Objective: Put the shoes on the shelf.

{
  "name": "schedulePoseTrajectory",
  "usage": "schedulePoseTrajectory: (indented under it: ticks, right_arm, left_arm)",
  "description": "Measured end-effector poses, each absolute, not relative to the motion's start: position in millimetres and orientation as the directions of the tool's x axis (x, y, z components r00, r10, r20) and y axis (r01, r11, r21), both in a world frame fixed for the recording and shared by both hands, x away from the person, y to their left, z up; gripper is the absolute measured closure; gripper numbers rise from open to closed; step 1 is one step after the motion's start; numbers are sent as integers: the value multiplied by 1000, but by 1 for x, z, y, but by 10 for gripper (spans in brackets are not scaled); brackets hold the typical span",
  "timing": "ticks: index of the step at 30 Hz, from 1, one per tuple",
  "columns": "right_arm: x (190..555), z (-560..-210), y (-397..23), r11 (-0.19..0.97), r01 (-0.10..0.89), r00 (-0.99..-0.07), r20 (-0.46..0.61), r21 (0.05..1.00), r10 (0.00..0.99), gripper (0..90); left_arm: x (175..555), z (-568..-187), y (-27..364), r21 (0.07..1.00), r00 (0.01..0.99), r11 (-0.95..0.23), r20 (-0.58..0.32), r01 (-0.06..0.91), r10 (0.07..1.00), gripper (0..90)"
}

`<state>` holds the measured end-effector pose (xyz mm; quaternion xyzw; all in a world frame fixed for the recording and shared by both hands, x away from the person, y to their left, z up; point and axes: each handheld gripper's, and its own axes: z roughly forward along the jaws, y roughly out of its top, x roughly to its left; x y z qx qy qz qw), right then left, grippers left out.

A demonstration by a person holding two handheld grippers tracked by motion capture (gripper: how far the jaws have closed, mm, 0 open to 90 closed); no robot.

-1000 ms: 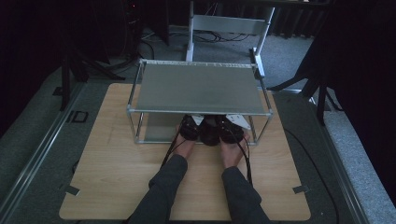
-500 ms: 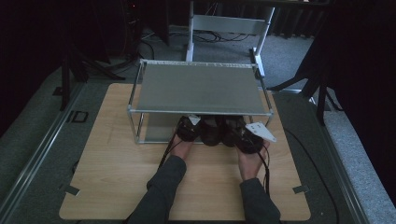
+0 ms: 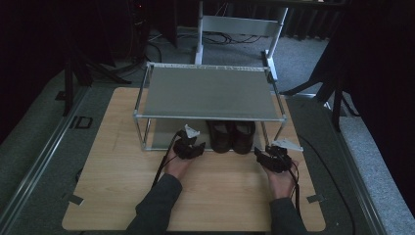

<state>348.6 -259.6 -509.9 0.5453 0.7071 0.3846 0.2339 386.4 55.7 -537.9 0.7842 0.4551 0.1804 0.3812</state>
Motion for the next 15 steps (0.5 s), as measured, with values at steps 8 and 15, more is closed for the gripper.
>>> schedulePoseTrajectory:
  ticks: [8, 15]
  right_arm:
    - [343, -523, -267, 163, 654, -323, 78, 739, 943, 462]
    - [343, -528, -271, 170, 668, -314, 67, 725, 947, 446]
  left_arm:
    - [353, -539, 70, 756, 564, -302, -106, 581, 819, 542]
    - [327, -546, 80, 750, 566, -304, -112, 587, 817, 541]
